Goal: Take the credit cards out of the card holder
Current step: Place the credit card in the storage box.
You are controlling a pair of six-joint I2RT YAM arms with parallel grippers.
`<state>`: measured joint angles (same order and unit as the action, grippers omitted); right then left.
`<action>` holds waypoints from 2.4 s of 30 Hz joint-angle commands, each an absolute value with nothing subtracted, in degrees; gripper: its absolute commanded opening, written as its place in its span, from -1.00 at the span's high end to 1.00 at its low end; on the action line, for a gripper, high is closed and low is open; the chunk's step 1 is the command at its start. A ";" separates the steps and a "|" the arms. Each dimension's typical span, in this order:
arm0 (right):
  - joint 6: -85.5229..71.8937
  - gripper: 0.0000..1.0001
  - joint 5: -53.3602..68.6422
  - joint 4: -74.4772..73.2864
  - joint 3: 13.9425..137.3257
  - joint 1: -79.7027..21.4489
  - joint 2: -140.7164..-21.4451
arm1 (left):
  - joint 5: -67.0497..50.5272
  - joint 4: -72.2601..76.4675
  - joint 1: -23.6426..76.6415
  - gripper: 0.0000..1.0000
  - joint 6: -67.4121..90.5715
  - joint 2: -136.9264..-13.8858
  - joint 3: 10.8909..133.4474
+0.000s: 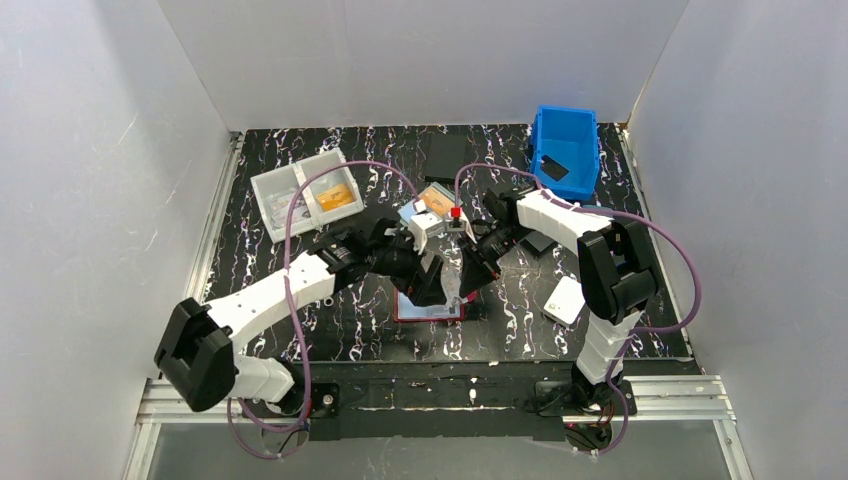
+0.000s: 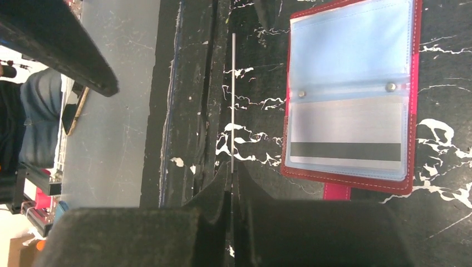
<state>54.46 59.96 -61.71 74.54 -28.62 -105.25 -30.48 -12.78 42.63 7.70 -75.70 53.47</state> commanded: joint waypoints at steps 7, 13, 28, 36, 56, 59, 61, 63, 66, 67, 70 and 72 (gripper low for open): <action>61.95 0.97 63.43 -68.99 77.90 -28.74 -105.44 | -40.02 -5.37 42.52 0.25 5.93 -85.63 58.59; 61.35 0.97 63.72 -69.01 78.12 -28.61 -105.72 | -40.05 -2.18 42.54 1.00 8.27 -83.95 55.25; 72.22 -0.63 75.89 -77.72 75.65 -23.55 -106.68 | -23.96 33.12 41.55 1.00 33.99 -61.66 27.73; 83.17 -0.67 82.14 -81.56 71.50 -24.92 -105.82 | -19.39 48.11 42.43 1.00 43.02 -62.47 21.54; 80.04 0.97 81.10 -81.47 74.19 -25.84 -108.10 | -16.21 50.56 43.14 0.44 43.99 -62.87 18.80; 79.79 0.97 77.03 -81.45 75.76 -25.84 -108.89 | -18.05 38.11 40.02 -0.43 40.82 -57.00 20.95; 79.29 0.97 74.94 -81.47 76.46 -25.88 -109.67 | -20.63 26.35 36.99 -0.77 36.28 -52.20 24.52; 79.21 0.97 73.29 -81.23 76.83 -25.98 -110.03 | -20.81 12.55 36.21 -0.92 28.14 -49.63 30.05; 78.64 0.97 71.51 -80.81 77.31 -26.38 -110.08 | -22.49 -5.61 36.19 -0.95 13.01 -51.21 39.73; 78.02 0.97 71.13 -80.41 77.41 -26.63 -110.05 | -25.03 -9.62 36.22 -0.95 9.99 -52.54 42.35; 74.96 0.97 69.64 -78.07 77.36 -27.54 -109.46 | -28.82 -16.63 37.68 -0.89 3.68 -57.58 49.38; 73.24 0.97 69.23 -76.46 77.18 -28.01 -108.96 | -28.19 -18.64 40.49 -0.86 0.62 -60.65 52.25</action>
